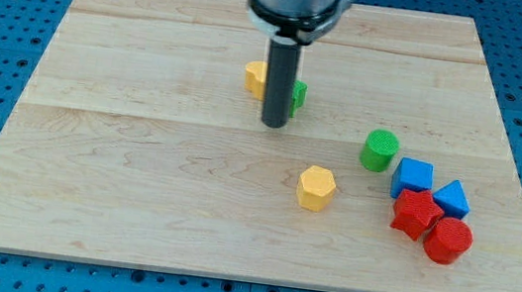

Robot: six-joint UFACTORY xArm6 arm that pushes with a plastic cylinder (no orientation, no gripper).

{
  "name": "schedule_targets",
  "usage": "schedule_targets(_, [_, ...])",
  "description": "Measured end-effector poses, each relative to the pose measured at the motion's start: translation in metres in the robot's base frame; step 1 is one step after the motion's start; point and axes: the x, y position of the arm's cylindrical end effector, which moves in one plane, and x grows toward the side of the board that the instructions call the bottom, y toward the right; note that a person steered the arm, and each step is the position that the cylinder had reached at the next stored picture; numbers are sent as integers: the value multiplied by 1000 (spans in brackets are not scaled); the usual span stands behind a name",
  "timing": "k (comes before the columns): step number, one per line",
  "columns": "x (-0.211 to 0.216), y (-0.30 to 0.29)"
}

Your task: Push the green star slightly up

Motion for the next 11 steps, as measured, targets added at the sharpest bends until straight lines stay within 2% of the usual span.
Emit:
schedule_targets(1, [0, -28])
schedule_targets(4, [-33, 32])
schedule_targets(7, [-40, 63])
schedule_targets(9, [-80, 34])
schedule_targets(10, [-80, 58])
schedule_targets(11, [-73, 143])
